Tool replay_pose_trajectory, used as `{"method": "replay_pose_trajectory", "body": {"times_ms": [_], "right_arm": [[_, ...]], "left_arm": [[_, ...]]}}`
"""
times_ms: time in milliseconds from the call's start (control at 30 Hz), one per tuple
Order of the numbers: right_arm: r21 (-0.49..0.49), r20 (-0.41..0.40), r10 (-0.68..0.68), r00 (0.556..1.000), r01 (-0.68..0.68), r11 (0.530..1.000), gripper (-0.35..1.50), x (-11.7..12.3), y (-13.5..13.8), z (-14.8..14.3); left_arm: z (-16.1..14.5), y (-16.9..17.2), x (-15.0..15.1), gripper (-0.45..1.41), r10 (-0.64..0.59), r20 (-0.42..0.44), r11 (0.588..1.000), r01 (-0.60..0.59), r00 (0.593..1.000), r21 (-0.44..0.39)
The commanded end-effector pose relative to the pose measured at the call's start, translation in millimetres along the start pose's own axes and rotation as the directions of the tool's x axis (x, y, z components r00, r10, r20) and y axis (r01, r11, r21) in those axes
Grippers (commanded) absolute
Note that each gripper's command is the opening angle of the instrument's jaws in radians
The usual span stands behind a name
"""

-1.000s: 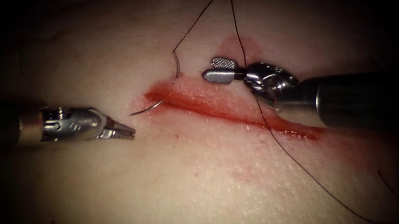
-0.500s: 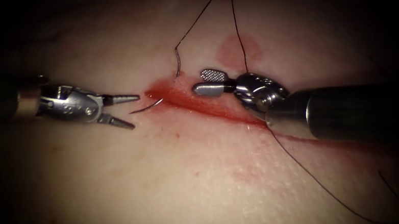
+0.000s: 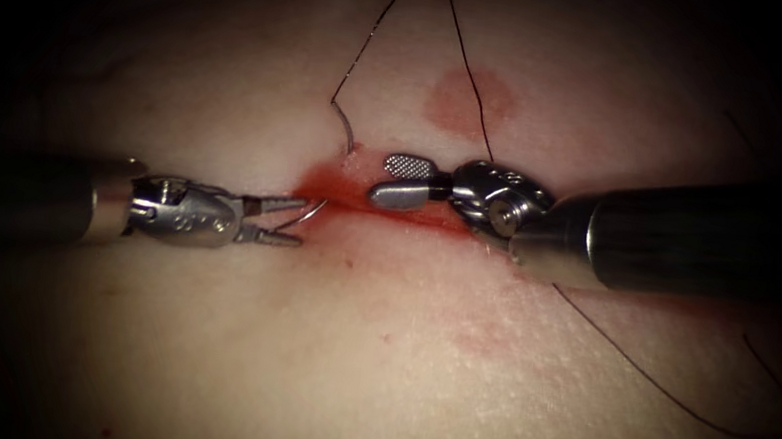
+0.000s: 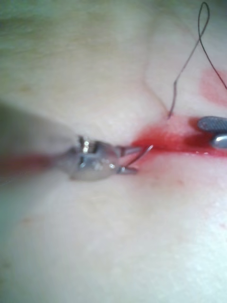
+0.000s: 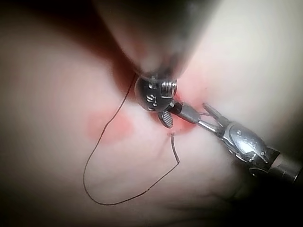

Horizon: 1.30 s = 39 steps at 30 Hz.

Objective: Wound Closure
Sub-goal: Use the left gripper to pull the needle through the tissue.

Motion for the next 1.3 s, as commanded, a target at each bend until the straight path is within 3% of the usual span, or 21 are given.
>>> {"method": "replay_pose_trajectory", "body": {"times_ms": [33,100,133,167,533,767,1100,1300], "right_arm": [[0.001,0.0,0.001,1.0,-0.001,1.0,1.48,-0.7,-0.1,0.8],[0.001,0.0,0.0,1.0,0.0,1.0,1.48,-0.8,-0.2,0.8],[0.001,0.0,0.0,1.0,0.0,1.0,1.48,-0.8,-0.2,0.9],[0.001,0.0,0.0,1.0,0.0,1.0,1.48,-0.8,-0.2,0.9],[-0.001,0.0,-0.011,1.0,0.011,1.0,1.47,-2.0,-0.1,1.1],[-0.003,0.004,-0.022,1.0,0.022,1.0,1.47,-2.6,-0.1,1.2],[-0.005,0.01,-0.022,1.0,0.022,1.0,1.47,-2.7,-0.3,1.2],[-0.006,0.009,-0.022,1.0,0.022,1.0,1.47,-2.7,-0.3,1.2]], "left_arm": [[1.1,0.4,-0.3,0.03,-0.007,0.005,1.0,0.007,1.0,-0.002],[1.4,0.5,-0.5,-0.09,-0.032,0.035,0.999,0.032,0.999,-0.018],[1.4,0.6,-0.5,-0.29,-0.036,0.046,0.999,0.037,0.998,-0.029],[1.3,0.7,-0.5,-0.35,-0.035,0.053,0.999,0.037,0.998,-0.034],[-0.4,-0.3,1.9,-0.35,-0.015,0.056,0.999,0.017,0.998,-0.031],[-3.5,-1.3,5.6,-0.35,-0.004,0.05,1.0,0.004,0.999,-0.004],[-9.5,-0.6,9.8,-0.35,0.003,0.16,1.0,0.001,0.987,-0.025],[-12.7,-2.0,12.6,-0.35,0.003,0.166,1.0,0.0,0.986,-0.018]]}}
